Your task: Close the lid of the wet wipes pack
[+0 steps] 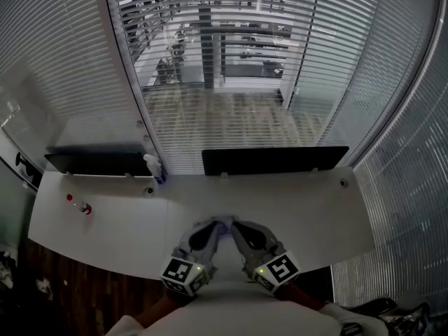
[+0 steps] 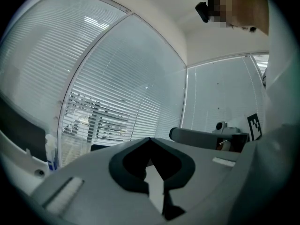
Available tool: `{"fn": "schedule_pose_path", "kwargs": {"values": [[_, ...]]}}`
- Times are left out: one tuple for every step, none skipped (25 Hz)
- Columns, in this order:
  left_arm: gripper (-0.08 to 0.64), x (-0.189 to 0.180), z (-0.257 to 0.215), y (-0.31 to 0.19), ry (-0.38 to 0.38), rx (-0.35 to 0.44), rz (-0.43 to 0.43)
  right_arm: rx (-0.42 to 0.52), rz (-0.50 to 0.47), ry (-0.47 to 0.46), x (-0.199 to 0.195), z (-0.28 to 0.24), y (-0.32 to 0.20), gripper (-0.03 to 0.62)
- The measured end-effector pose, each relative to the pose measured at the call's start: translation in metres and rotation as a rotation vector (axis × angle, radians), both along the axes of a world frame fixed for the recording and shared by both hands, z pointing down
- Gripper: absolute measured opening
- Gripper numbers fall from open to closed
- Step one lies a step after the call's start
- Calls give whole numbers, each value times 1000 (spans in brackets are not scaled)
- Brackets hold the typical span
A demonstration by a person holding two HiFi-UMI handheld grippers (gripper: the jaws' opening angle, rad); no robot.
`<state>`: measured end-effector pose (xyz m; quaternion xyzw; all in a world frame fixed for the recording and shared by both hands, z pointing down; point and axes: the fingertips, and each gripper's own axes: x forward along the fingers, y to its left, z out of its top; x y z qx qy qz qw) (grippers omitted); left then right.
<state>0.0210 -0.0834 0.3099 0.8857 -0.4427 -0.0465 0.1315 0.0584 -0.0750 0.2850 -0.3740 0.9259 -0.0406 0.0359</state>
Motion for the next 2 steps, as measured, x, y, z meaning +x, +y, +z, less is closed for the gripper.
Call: {"fn": "schedule_pose_path", "kwargs": {"values": [[3,1,0,0,-1,1,-1,-2,-1,-2,1,0,0,0],[3,1,-1,0,-2,3,-2,-4,-2,-3,2,-1,0,0]]}}
